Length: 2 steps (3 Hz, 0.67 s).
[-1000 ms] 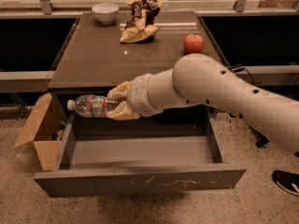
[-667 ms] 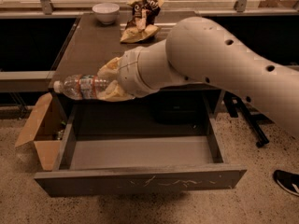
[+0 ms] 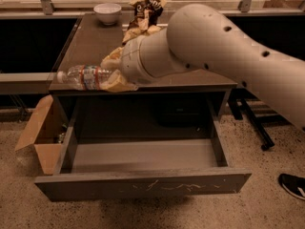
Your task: Pick water bottle from top drawer and place on counter
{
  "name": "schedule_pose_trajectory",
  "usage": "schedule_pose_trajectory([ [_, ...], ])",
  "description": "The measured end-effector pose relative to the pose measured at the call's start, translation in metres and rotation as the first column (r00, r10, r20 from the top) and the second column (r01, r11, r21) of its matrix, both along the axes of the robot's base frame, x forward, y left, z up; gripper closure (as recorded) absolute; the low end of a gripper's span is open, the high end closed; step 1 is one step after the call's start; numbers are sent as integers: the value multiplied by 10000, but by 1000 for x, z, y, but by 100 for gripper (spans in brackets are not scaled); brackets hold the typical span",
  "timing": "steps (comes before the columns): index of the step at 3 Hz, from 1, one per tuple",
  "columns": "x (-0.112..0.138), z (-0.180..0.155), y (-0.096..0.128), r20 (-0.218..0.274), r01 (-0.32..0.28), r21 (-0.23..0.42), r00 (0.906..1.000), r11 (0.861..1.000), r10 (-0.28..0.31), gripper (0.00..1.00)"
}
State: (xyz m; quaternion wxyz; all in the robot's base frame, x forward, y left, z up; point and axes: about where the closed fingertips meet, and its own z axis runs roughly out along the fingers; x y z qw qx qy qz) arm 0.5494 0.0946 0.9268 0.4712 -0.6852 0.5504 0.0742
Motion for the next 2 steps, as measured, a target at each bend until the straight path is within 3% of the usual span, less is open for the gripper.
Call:
schedule_pose_trajectory([
  [2, 95, 17, 5, -335, 582, 212, 9978, 9981, -575, 100],
])
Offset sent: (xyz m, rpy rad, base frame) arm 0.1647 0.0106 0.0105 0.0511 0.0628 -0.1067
